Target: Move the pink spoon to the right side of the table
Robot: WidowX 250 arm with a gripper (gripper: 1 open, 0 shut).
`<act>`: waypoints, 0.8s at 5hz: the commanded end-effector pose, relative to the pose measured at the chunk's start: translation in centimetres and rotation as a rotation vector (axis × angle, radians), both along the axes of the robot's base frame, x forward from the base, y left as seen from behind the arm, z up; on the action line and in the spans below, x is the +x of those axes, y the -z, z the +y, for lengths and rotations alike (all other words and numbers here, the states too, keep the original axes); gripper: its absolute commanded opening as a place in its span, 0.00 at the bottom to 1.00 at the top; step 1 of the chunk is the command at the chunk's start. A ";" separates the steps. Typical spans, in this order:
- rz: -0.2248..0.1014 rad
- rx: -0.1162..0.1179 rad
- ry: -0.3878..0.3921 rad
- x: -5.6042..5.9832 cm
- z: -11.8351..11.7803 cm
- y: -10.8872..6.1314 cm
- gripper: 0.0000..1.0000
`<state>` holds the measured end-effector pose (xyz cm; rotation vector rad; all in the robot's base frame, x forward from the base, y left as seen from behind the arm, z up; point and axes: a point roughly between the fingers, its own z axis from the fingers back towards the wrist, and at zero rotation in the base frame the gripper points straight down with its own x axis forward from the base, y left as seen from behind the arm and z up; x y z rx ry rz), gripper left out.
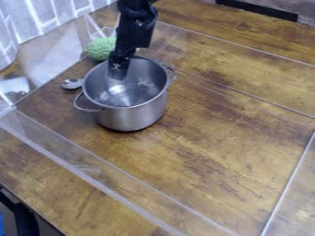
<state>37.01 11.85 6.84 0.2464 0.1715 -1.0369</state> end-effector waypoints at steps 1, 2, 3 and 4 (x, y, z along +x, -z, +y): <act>-0.087 0.018 -0.007 0.7 -0.2 -3.8 0.00; -0.089 0.013 -0.004 0.2 -0.5 -4.6 0.00; -0.091 0.011 -0.080 0.2 -0.4 -5.3 0.00; -0.093 0.012 -0.156 0.2 -0.5 -5.7 0.00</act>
